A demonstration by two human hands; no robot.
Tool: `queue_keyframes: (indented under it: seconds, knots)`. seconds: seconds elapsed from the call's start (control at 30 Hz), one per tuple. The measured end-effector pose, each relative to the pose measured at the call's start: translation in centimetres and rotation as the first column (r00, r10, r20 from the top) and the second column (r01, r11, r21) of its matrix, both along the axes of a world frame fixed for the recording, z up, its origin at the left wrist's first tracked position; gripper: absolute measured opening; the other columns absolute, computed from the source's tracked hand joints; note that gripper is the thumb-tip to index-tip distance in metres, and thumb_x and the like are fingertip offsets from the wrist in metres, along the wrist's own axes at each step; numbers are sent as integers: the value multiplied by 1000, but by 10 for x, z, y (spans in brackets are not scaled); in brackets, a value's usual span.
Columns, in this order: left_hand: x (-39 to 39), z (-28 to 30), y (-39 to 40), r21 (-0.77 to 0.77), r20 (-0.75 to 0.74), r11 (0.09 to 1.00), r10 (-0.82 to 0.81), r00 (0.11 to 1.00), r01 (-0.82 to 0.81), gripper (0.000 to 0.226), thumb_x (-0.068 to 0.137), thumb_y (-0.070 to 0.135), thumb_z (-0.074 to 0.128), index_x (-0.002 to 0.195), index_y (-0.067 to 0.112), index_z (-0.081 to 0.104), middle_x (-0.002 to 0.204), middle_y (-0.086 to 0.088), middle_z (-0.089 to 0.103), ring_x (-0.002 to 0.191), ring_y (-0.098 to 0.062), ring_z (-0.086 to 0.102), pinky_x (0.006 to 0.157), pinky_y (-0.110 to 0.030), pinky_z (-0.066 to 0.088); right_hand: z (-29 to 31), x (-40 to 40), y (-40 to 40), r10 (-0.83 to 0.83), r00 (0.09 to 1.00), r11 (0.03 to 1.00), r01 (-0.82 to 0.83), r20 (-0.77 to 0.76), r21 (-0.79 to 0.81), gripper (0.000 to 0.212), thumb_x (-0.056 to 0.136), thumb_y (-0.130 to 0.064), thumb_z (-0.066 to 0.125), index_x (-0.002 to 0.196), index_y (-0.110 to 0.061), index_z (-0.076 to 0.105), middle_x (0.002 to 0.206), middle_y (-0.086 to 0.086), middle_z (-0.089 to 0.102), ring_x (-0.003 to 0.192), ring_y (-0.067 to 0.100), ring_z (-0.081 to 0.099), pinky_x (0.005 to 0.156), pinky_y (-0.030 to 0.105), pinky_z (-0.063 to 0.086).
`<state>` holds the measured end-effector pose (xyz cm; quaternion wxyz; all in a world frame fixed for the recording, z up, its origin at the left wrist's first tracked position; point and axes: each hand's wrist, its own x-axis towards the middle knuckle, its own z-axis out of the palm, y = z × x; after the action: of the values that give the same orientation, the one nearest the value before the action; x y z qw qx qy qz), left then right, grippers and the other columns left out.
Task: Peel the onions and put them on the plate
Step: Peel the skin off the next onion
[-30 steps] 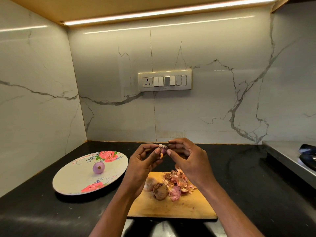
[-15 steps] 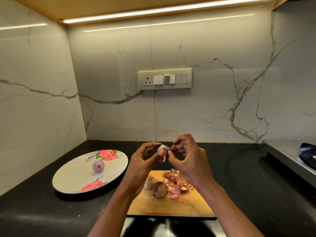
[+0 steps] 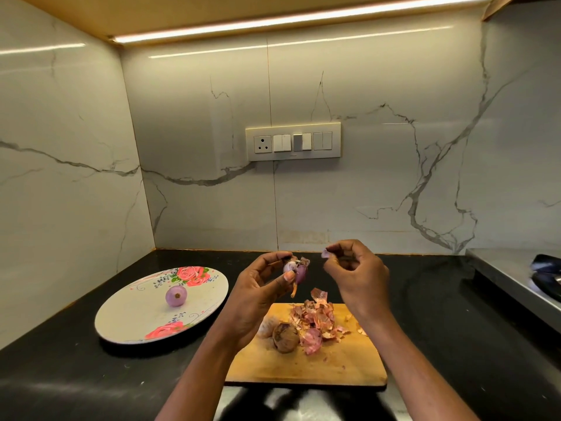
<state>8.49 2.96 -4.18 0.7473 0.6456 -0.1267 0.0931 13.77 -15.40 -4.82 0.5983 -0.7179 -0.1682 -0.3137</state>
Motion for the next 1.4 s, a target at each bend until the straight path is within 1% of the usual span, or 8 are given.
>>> queue_keyframes:
  seconds: [0.23, 0.4, 0.57, 0.7, 0.93, 1.07, 1.17, 1.4]
  knots:
    - [2, 0, 2, -35, -14, 999, 21, 1000, -21, 45, 77, 18, 71, 122, 15, 65, 117, -3, 73, 116, -23, 66, 94, -35, 54, 2, -4, -2, 206, 962, 947, -242, -181, -209, 15, 97, -24, 64, 109, -26, 71, 98, -9, 73, 88, 2, 70, 71, 14, 56]
    - [4, -3, 3, 0, -18, 999, 45, 999, -45, 48, 76, 20, 73, 123, 15, 63, 119, -7, 71, 116, -23, 66, 93, -34, 54, 7, -7, 0, 396, 897, 907, -415, -197, -68, 23, 92, -32, 68, 115, -31, 72, 107, -11, 74, 102, 9, 69, 81, 38, 62]
    - [5, -5, 2, 26, -40, 999, 48, 998, -47, 53, 74, 23, 75, 124, 15, 60, 119, -8, 72, 116, -24, 66, 100, -40, 51, 6, -8, 3, 368, 920, 923, -379, -136, -70, 16, 87, -26, 74, 103, -26, 78, 97, -10, 76, 96, 10, 70, 81, 39, 62]
    - [4, -5, -2, 85, -33, 995, 59, 998, -56, 58, 69, 31, 79, 122, 18, 61, 115, -3, 73, 113, -19, 67, 92, -33, 53, 4, -7, 5, 279, 958, 954, -284, -62, -93, 9, 90, -21, 72, 96, -24, 77, 89, -9, 75, 90, 9, 71, 76, 33, 62]
    - [3, -4, -3, 64, -31, 997, 34, 999, -32, 53, 75, 27, 77, 124, 16, 60, 114, -1, 74, 113, -20, 68, 98, -36, 52, -4, 0, 5, 139, 988, 971, -149, -69, -186, 15, 95, -18, 65, 108, -22, 72, 95, -9, 71, 86, 5, 68, 65, 15, 56]
    - [7, -4, 2, -9, -27, 997, 81, 996, -82, 51, 75, 24, 74, 124, 20, 62, 115, -2, 74, 112, -17, 68, 94, -33, 53, -5, 3, 1, 165, 975, 936, -201, -146, -288, 30, 94, -14, 68, 122, -24, 69, 115, -12, 67, 105, 1, 64, 75, 5, 50]
    - [7, -3, 2, -42, -19, 994, 100, 995, -101, 48, 76, 23, 74, 123, 21, 64, 115, -3, 73, 109, -16, 70, 85, -28, 56, -1, -1, 4, 239, 958, 938, -270, -162, -218, 29, 94, -29, 68, 123, -27, 69, 115, -14, 69, 106, 4, 66, 86, 19, 57]
    - [9, -8, 4, 45, 14, 991, 126, 992, -127, 47, 73, 25, 78, 118, 21, 68, 117, -4, 72, 114, -21, 67, 99, -42, 55, -4, -8, 15, 185, 981, 968, -192, -58, -163, 19, 88, -29, 74, 106, -25, 77, 94, -12, 76, 90, 5, 72, 76, 33, 63]
